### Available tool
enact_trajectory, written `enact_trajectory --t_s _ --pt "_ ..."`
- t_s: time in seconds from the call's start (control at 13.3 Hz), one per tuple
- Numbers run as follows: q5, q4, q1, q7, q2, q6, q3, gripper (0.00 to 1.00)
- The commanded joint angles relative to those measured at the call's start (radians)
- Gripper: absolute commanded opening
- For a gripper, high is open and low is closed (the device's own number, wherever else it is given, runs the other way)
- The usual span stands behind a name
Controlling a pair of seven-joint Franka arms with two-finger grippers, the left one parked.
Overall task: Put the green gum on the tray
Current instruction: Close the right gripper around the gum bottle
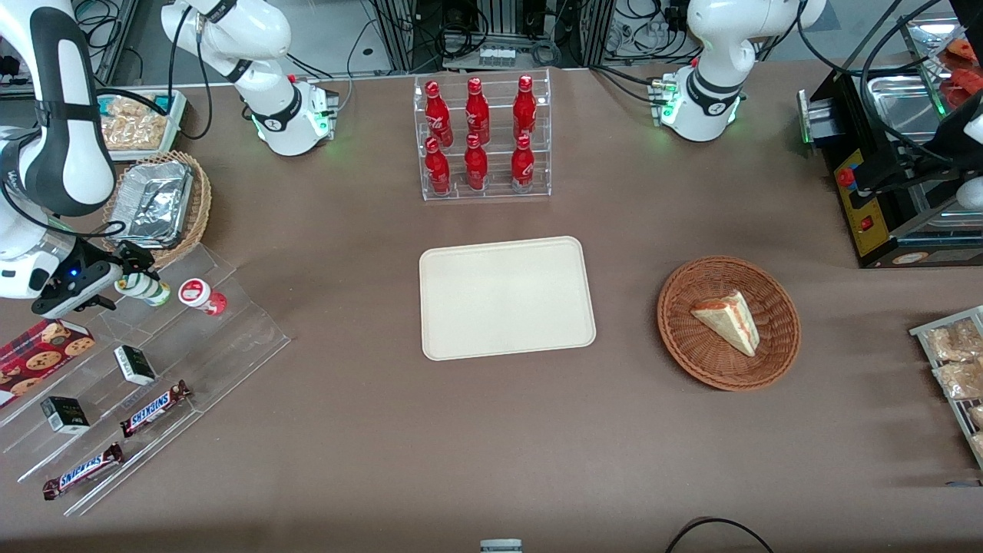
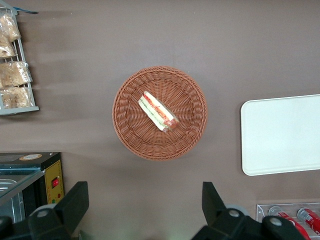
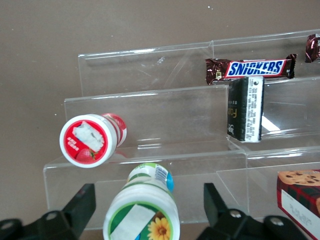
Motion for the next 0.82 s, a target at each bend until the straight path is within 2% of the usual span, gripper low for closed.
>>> enact_trajectory --t_s 0.0,0.07,0.22,0.3,0.38,0.75 --pt "0.020 -0.046 -0.008 -0.034 -0.039 0.024 0.000 0.72" --pt "0.020 -0.048 -0.008 -0.036 -0.045 0.024 0.000 0.65" --pt "0.020 -0.046 -0.006 -0.045 -0.044 0.020 -0.002 0.19" --pt "0.020 -0.045 -0.006 -0.043 -0.044 0.015 -0.002 0.04" --pt "0.020 -0.042 -0.005 -0.043 -0.044 0.012 -0.002 0.00" --pt "0.020 0.016 0.004 -0.017 -0.039 -0.054 0.005 0.00"
